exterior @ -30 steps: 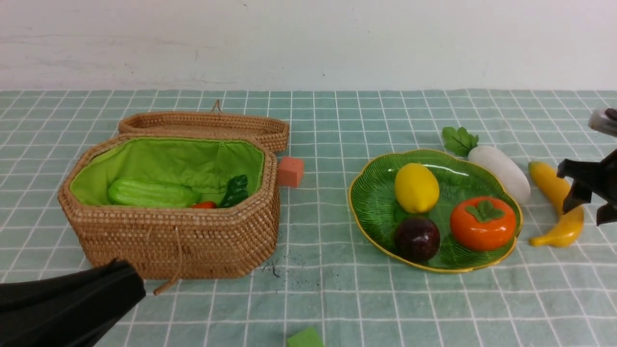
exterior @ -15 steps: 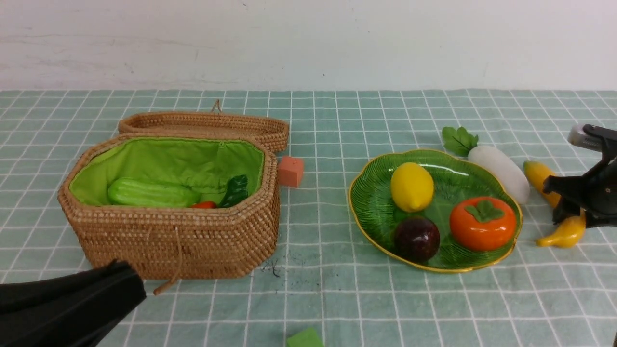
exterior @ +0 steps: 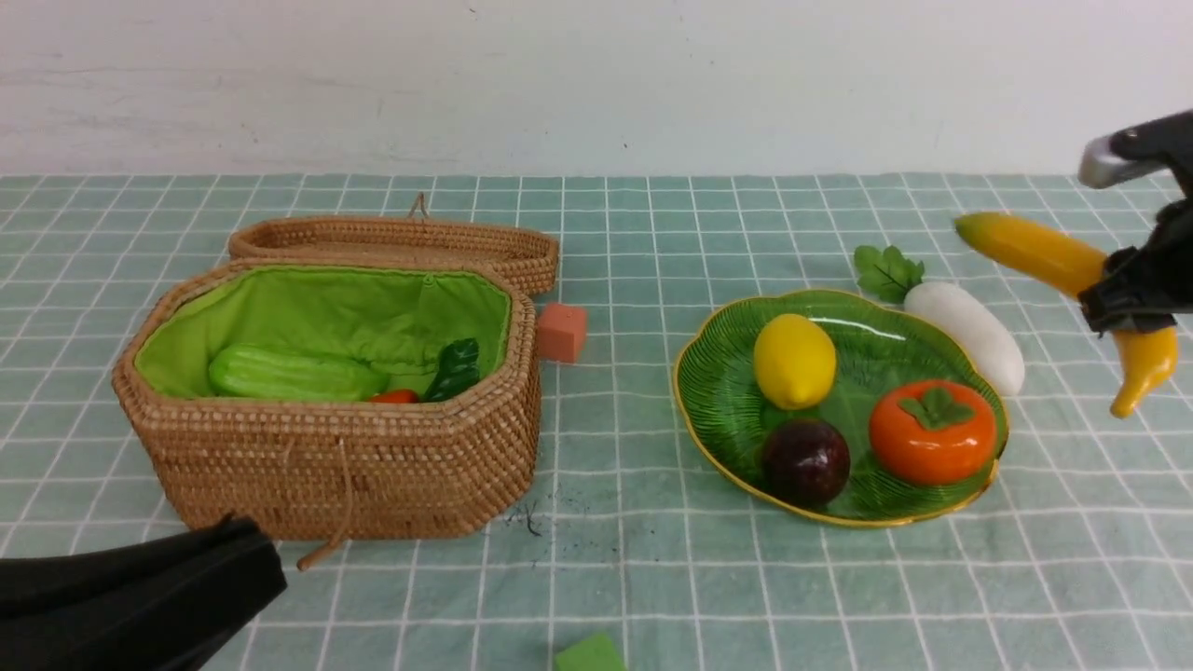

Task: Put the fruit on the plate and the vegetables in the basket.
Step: Use the right arm to grab a banana and put it into the right plate

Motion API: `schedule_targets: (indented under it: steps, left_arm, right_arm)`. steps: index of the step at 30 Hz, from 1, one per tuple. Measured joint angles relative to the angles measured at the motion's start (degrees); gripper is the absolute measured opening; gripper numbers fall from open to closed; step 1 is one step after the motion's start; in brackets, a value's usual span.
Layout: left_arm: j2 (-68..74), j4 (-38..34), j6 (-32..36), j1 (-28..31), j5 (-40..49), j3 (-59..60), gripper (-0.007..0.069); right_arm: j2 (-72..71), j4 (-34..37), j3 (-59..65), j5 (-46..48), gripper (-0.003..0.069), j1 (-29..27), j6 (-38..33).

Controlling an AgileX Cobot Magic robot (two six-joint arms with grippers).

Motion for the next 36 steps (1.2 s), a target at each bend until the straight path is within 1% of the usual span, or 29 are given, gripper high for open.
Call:
schedule_targets:
  steps: [1,2,5,8,11,14,16,22,26,29,31,32,33,34,36]
  left_arm:
    - [0.0,0.0,0.0,0.0,0.0,0.0,0.0036]
    - [0.0,0.0,0.0,0.0,0.0,0.0,0.0036]
    - [0.0,0.0,0.0,0.0,0.0,0.0,0.0036]
    - [0.0,0.0,0.0,0.0,0.1,0.0,0.0035]
    - [0.0,0.0,0.0,0.0,0.23,0.0,0.0035]
    - [0.0,0.0,-0.05,0.0,0.73,0.0,0.0035]
    - [0.0,0.0,-0.05,0.0,1.06,0.0,0.0035]
    - [0.0,0.0,-0.05,0.0,1.3,0.0,0.0036]
    - [0.0,0.0,-0.05,0.0,1.19,0.0,0.0037]
    - [0.0,0.0,-0.05,0.0,1.11,0.0,0.0039]
    - [0.0,0.0,-0.05,0.0,1.06,0.0,0.0039]
    - [0.0,0.0,-0.05,0.0,1.06,0.0,0.0039]
    - [0.0,0.0,-0.05,0.0,1.06,0.0,0.0039]
    - [0.0,0.0,-0.05,0.0,1.06,0.0,0.0039]
    - [0.0,0.0,-0.05,0.0,1.06,0.0,0.0039]
  right_arm:
    - [0.0,0.55,0.0,-0.07,0.0323,0.17,-1.19]
    - [0.52,4.14,-0.07,-0.21,0.0323,1.14,-8.59]
    - [3.9,13.26,-2.01,-0.43,0.0323,2.46,-20.77]
    - [7.47,16.05,-5.58,-0.32,0.0323,2.95,-25.61]
    - [10.75,16.67,-8.2,-0.11,0.0323,3.09,-24.67]
    - [14.1,16.8,-10.16,-0.29,0.0323,3.09,-20.19]
    - [15.2,16.68,-10.64,-0.36,0.0323,3.09,-19.26]
    - [16.54,16.23,-10.83,-0.07,0.0323,3.15,-19.56]
    - [16.54,16.18,-10.89,2.43,0.0334,3.65,-20.97]
    - [16.54,16.18,-10.95,4.02,0.04,4.18,-21.3]
    - [16.12,16.24,-10.95,4.65,0.047,4.18,-20.6]
    - [15.66,16.17,-10.95,4.93,0.0491,4.18,-19.89]
    - [15.52,16.11,-10.95,4.93,0.0491,4.18,-19.89]
    - [14.2,15.82,-10.95,4.93,0.0515,4.18,-18.55]
    - [11.89,15.12,-10.95,4.39,0.0528,4.18,-16.08]
